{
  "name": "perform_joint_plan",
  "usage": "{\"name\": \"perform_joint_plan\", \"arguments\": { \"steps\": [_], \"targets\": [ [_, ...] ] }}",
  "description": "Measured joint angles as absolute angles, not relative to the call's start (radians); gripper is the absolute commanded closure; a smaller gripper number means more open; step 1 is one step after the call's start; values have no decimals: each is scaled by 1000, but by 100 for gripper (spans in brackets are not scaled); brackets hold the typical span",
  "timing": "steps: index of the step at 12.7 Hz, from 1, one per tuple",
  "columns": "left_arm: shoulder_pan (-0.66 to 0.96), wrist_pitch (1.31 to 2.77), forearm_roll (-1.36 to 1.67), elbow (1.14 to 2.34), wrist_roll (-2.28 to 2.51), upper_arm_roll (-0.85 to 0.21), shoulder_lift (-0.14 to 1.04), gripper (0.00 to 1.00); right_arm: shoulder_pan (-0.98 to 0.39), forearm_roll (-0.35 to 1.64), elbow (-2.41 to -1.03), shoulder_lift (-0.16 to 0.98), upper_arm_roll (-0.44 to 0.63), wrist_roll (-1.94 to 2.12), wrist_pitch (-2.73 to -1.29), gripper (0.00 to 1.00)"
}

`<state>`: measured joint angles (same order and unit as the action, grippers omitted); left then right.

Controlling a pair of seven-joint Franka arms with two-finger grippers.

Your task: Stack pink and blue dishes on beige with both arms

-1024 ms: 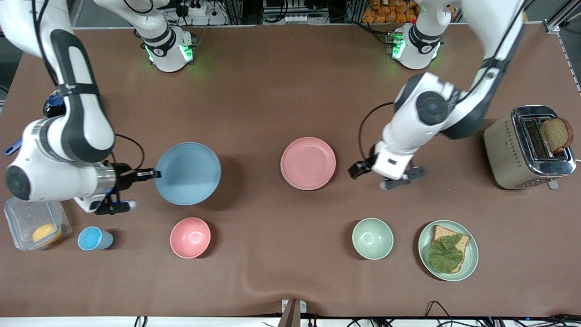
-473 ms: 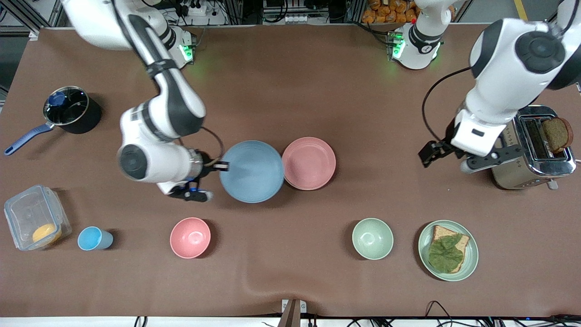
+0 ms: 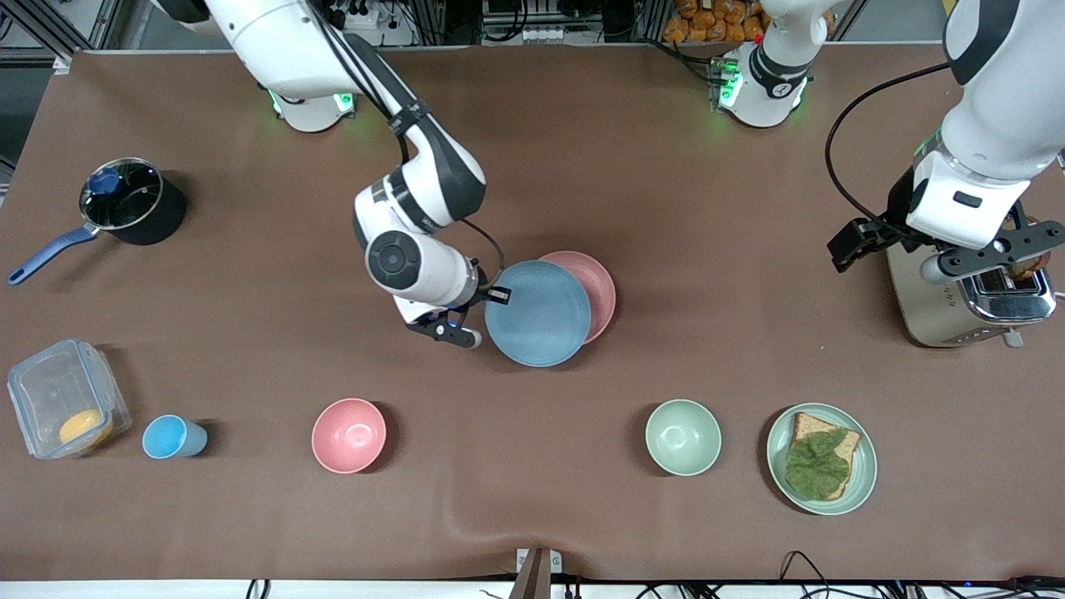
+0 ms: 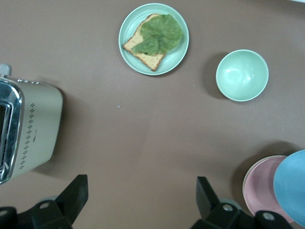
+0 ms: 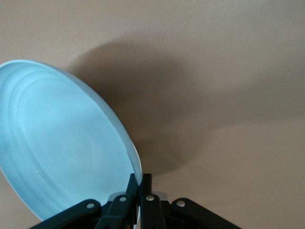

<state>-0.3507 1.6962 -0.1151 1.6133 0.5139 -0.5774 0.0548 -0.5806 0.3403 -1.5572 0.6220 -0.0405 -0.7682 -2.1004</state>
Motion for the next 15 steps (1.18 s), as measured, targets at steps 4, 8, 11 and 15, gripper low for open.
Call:
{"name": "perform_joint_plan", "arguments": {
  "steps": [4, 8, 11, 15],
  "targets": [
    [-376, 1626, -115, 1536, 509, -572, 55, 0, -622, 355, -1556, 629, -40, -794, -2108, 100],
    [-405, 1574, -115, 1502, 372, -572, 55, 0, -657, 355, -1556, 631, -40, -795, -2127, 29],
    [-382, 1536, -115, 1495, 306, -536, 47, 0, -660, 355, -1556, 635, -34, -795, -2131, 0],
    [-188, 1506, -115, 1495, 249, -301, 33, 0, -632, 350, -1532, 619, -8, -771, -2080, 0]
  ]
}}
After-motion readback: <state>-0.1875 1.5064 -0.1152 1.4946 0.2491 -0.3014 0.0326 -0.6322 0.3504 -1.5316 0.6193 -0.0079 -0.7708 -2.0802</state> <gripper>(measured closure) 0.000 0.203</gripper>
